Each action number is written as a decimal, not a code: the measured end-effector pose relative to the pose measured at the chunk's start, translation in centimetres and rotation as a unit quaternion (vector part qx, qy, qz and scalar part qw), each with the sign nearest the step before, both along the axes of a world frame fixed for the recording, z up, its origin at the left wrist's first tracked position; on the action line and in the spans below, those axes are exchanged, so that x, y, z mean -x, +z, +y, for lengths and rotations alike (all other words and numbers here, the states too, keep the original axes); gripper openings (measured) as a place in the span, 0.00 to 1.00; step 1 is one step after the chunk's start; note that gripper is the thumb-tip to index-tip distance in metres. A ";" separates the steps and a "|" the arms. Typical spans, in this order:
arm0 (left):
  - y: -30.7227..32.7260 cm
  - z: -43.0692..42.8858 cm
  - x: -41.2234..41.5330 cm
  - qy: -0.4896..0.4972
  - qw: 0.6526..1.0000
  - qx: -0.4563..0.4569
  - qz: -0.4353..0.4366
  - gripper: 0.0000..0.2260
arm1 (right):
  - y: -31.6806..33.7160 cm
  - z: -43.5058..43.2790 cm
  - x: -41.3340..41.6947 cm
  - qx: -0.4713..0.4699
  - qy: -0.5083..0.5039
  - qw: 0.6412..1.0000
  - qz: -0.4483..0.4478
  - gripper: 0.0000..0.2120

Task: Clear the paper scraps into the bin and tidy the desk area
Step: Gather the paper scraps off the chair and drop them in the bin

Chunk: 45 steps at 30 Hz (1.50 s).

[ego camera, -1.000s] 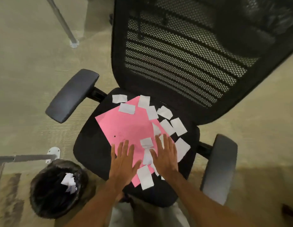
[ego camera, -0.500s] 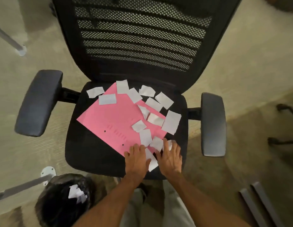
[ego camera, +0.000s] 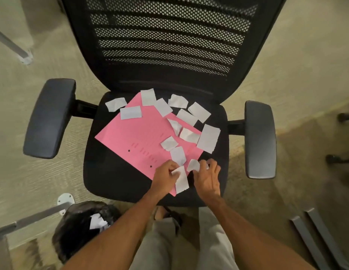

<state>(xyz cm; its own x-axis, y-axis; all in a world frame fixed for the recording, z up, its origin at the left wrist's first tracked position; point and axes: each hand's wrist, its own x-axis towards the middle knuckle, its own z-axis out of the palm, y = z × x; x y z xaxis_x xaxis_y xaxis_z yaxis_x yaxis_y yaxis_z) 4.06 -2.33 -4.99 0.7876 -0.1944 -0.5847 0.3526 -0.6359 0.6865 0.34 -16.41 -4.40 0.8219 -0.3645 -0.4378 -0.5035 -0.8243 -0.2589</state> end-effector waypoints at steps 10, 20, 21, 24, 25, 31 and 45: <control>0.9 -2.8 -3.1 0.080 0.991 -0.052 -0.096 0.11 | 0.6 -1.3 -1.5 -0.014 0.000 1.000 -0.005 0.11; -0.2 -5.5 -1.6 0.033 0.971 -0.211 -0.105 0.30 | 0.5 -2.2 -2.3 -0.019 -0.012 1.000 0.000 0.29; -0.3 -5.5 -1.6 0.030 0.970 -0.215 -0.107 0.31 | 0.3 -2.1 -2.3 -0.020 -0.003 1.000 -0.001 0.31; -0.5 -5.6 -1.4 0.016 0.967 -0.224 -0.119 0.31 | -0.2 -1.6 -2.2 -0.016 0.006 1.000 -0.019 0.29; -0.5 -5.6 -1.4 0.008 0.966 -0.227 -0.123 0.29 | -0.4 -1.6 -2.2 -0.013 0.009 1.000 -0.021 0.27; -0.5 -4.9 -1.6 -0.103 0.944 -0.266 -0.168 0.20 | -1.1 -2.2 -2.6 -0.019 0.022 1.000 -0.008 0.18; 1.1 -3.0 -5.6 -0.092 0.917 -0.256 -0.291 0.20 | 0.3 -4.6 -6.4 -0.018 -0.006 0.992 -0.127 0.11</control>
